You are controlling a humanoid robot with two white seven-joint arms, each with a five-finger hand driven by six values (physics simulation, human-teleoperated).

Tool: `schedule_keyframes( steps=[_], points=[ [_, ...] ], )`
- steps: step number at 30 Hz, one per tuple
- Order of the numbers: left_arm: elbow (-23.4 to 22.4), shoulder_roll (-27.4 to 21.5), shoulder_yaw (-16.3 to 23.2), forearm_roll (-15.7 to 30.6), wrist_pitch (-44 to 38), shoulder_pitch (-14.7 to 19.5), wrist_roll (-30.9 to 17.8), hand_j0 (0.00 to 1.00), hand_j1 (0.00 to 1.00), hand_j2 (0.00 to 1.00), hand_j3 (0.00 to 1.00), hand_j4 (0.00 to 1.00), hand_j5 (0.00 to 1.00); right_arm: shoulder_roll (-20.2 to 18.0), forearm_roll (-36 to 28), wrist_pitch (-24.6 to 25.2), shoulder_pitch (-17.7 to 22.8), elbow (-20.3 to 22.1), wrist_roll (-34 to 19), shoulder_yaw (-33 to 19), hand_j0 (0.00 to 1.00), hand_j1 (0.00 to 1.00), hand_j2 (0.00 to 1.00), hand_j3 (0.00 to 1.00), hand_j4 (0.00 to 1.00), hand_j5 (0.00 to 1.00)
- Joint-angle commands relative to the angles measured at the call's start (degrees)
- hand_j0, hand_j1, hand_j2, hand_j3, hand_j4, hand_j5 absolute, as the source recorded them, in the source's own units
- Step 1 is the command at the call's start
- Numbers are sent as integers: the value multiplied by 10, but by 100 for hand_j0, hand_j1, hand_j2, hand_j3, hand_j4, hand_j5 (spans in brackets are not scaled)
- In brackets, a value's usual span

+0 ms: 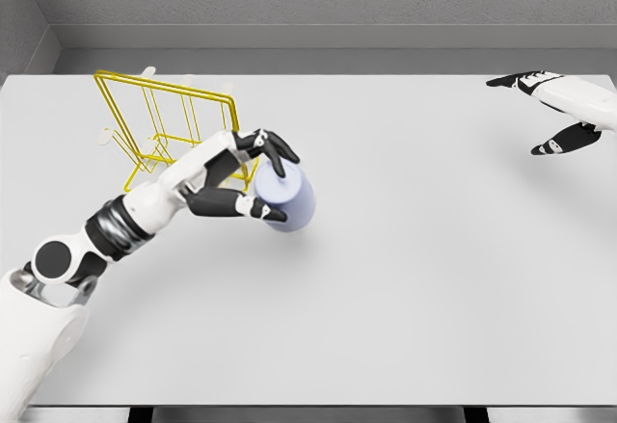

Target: Place the cup on the cup holder with both arms

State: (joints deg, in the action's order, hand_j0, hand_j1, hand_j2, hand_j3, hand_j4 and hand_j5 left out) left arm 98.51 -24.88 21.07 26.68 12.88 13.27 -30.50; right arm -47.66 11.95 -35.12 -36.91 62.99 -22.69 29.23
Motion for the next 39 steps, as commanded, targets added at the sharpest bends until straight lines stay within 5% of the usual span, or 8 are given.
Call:
schedule_keyframes(
  steps=[1, 27, 39],
  points=[
    [5, -13, -7, 16, -1, 0, 1, 35, 35, 35, 35, 35, 35, -1, -4, 1, 0, 0, 0, 0, 100, 100, 100, 100, 100, 100],
    [10, -56, -49, 50, -1, 4, 0, 35, 35, 35, 35, 35, 35, -1, -4, 1, 0, -1, 0, 0, 100, 100, 100, 100, 100, 100],
    [18, -102, -60, 112, 0, 4, 0, 35, 35, 35, 35, 35, 35, -1, -4, 1, 0, -1, 0, 0, 100, 100, 100, 100, 100, 100]
  ],
)
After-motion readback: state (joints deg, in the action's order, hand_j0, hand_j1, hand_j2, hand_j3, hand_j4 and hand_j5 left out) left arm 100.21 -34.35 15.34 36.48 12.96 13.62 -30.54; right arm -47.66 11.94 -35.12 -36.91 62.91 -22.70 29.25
